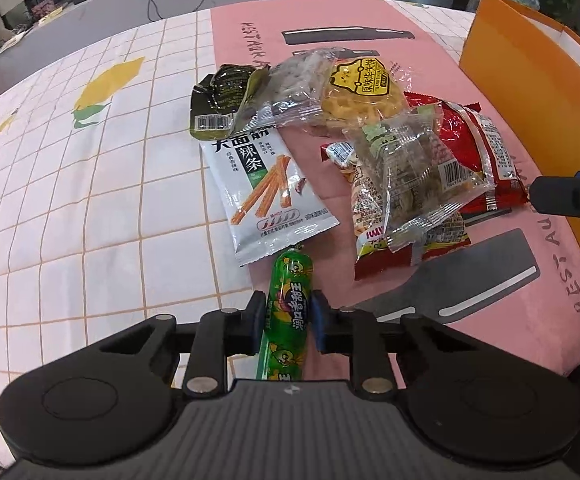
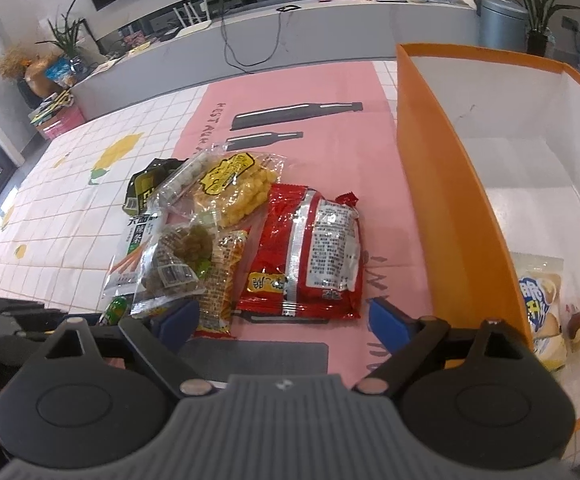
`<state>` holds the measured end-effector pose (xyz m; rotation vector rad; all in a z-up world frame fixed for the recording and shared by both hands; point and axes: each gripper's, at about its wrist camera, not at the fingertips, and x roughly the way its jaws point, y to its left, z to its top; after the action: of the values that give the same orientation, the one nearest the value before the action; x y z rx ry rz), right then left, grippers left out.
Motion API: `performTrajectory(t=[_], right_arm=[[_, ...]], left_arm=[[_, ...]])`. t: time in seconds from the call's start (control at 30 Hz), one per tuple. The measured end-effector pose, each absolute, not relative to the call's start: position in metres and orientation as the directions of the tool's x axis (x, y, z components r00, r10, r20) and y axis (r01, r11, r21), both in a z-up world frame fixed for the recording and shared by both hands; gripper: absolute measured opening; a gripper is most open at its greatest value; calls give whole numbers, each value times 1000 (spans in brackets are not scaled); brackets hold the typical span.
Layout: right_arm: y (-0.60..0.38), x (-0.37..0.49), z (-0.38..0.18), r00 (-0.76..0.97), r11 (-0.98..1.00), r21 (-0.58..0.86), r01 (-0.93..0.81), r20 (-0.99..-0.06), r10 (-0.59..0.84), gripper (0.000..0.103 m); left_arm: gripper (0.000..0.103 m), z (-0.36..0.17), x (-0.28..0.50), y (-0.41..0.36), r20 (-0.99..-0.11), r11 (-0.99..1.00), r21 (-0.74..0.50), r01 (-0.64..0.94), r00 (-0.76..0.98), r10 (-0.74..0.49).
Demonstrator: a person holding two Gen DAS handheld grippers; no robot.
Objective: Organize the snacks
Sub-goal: 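Grasp the green sausage stick with the left gripper while the right grasps the nut-cake bag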
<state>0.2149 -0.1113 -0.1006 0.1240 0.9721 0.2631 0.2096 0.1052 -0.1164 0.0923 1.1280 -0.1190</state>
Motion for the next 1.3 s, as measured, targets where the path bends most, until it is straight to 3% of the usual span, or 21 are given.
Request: performTrajectory(t=[0.7,0.93,1.1,1.3], right_arm=[[-75,213,-98,565,954,229,-194,-769,300,94],[-56,213,-106,673,951,251,-182,-673,307,95],[-33,212,-114,720,969,154,-192,-649,246,97],[-14,208,-128,808,988,65,-141,-569,153,98]], left_arm=[[24,-76,201,141,-820,984,-178,1,553,-148],[24,-70,205,158,-793,974,-215,-76,596,-129],[24,-67,206,163,-789,980,-180,-88,608,-90],[24,-69,207,171,-801,970,-231,-77,581,-144]])
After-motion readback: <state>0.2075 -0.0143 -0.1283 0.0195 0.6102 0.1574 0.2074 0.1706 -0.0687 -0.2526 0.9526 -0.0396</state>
